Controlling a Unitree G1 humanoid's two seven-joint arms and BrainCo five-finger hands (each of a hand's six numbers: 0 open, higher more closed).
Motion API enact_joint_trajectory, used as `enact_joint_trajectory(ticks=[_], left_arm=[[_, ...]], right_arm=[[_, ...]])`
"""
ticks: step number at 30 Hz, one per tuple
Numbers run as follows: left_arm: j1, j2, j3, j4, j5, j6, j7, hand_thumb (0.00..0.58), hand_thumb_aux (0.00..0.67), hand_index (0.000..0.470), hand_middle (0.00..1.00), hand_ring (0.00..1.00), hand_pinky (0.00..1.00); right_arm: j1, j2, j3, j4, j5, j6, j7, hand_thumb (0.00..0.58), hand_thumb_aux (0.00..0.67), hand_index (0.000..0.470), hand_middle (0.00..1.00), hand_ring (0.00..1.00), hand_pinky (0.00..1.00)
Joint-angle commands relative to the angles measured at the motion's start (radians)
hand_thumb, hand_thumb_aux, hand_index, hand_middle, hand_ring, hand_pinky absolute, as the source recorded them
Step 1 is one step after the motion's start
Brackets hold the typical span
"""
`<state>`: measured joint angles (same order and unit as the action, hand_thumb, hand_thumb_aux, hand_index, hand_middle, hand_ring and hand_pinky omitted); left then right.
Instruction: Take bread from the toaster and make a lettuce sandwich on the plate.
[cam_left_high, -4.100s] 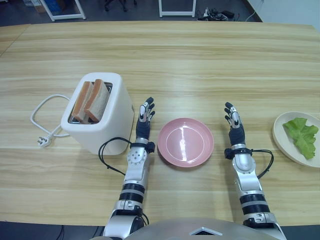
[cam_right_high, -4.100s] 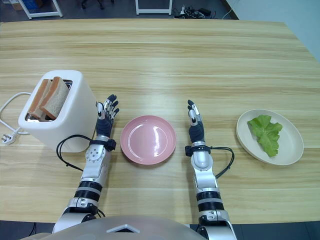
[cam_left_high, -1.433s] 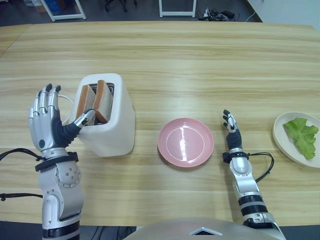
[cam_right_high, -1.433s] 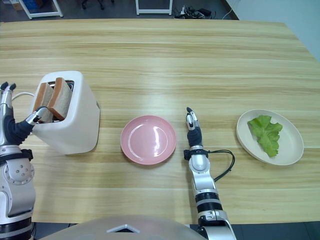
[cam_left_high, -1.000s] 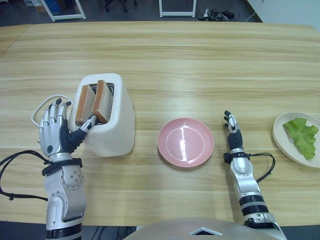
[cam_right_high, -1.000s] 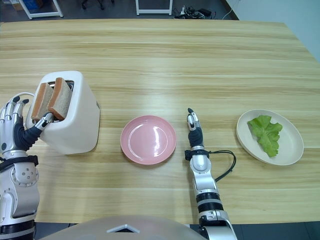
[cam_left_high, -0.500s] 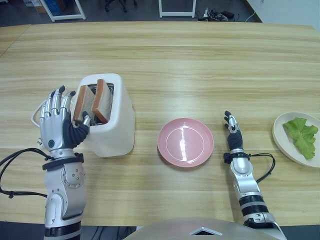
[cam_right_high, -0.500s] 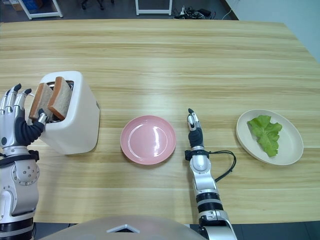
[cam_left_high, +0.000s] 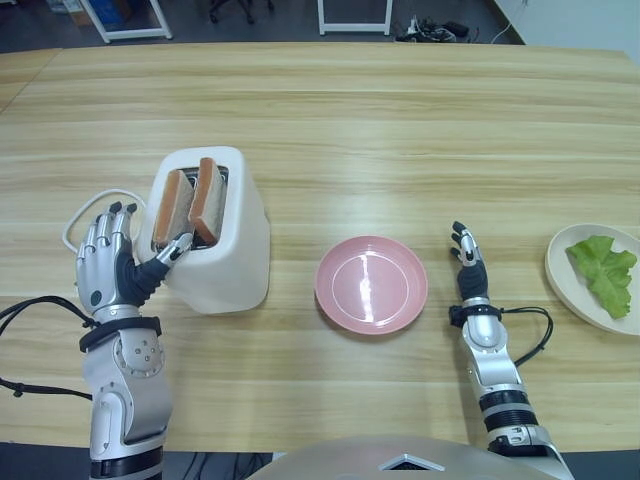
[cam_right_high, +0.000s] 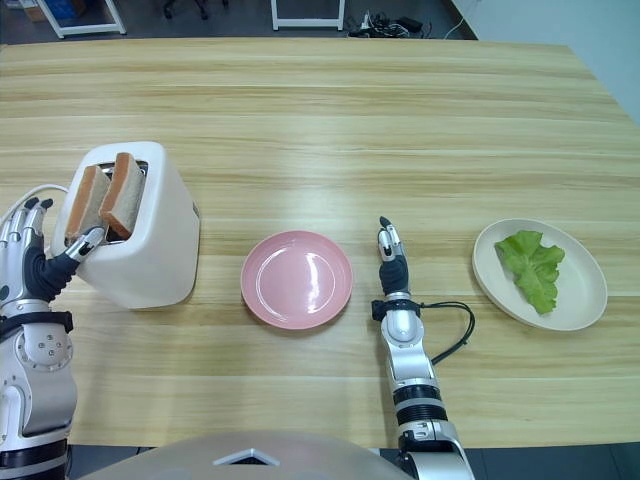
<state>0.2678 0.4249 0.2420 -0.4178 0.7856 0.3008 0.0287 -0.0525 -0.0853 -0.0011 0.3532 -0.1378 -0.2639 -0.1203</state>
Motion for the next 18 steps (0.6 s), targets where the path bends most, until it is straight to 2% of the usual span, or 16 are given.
enact_joint_trajectory(ticks=[1,3,5,8,9,11,12,15,16,18], left_arm=[[0.024,0.042,-0.027,0.004,0.037,-0.003,-0.045,0.066,0.039,0.028,0.00,0.00,0.00],[0.029,0.054,-0.033,0.004,0.040,-0.016,-0.053,0.209,0.134,0.094,0.00,0.00,0.00],[0.031,0.065,-0.040,0.000,0.051,-0.030,-0.052,0.234,0.152,0.107,0.00,0.00,0.00],[0.027,0.078,-0.039,-0.002,0.080,-0.035,-0.031,0.301,0.205,0.144,0.00,0.00,0.00],[0.026,0.081,-0.037,0.000,0.085,-0.038,-0.024,0.304,0.208,0.146,0.00,0.00,0.00],[0.027,0.088,-0.035,0.004,0.099,-0.042,-0.016,0.368,0.265,0.186,0.00,0.00,0.00],[0.028,0.092,-0.034,0.006,0.108,-0.045,-0.011,0.438,0.339,0.238,0.00,0.00,0.00],[0.030,0.103,-0.035,0.013,0.111,-0.057,-0.014,0.547,0.510,0.358,0.00,0.00,0.00],[0.030,0.105,-0.035,0.015,0.108,-0.061,-0.015,0.579,0.649,0.455,0.00,0.00,0.00],[0.035,0.109,-0.033,0.015,0.101,-0.069,-0.025,0.580,0.670,0.470,0.00,0.00,0.00]], right_arm=[[0.001,0.002,-0.005,0.009,0.003,0.012,-0.001,0.000,0.000,0.000,0.00,0.00,0.00],[0.001,0.001,-0.006,0.011,0.004,0.011,-0.002,0.000,0.000,0.000,0.00,0.00,0.00],[0.001,0.001,-0.008,0.015,0.005,0.010,-0.003,0.000,0.000,0.000,0.00,0.00,0.00],[0.002,0.002,-0.008,0.016,0.004,0.011,-0.003,0.000,0.000,0.000,0.00,0.00,0.00],[0.003,0.002,-0.007,0.015,0.004,0.011,-0.003,0.000,0.000,0.000,0.00,0.00,0.00],[0.004,0.003,-0.007,0.015,0.004,0.011,-0.004,0.000,0.000,0.000,0.00,0.00,0.00],[0.005,0.003,-0.007,0.014,0.004,0.011,-0.004,0.000,0.000,0.000,0.00,0.00,0.00],[0.005,0.004,-0.007,0.015,0.005,0.011,-0.004,0.000,0.000,0.000,0.00,0.00,0.00],[0.005,0.004,-0.008,0.014,0.005,0.011,-0.004,0.000,0.000,0.000,0.00,0.00,0.00],[0.005,0.003,-0.008,0.014,0.005,0.011,-0.004,0.000,0.000,0.000,0.00,0.00,0.00]])
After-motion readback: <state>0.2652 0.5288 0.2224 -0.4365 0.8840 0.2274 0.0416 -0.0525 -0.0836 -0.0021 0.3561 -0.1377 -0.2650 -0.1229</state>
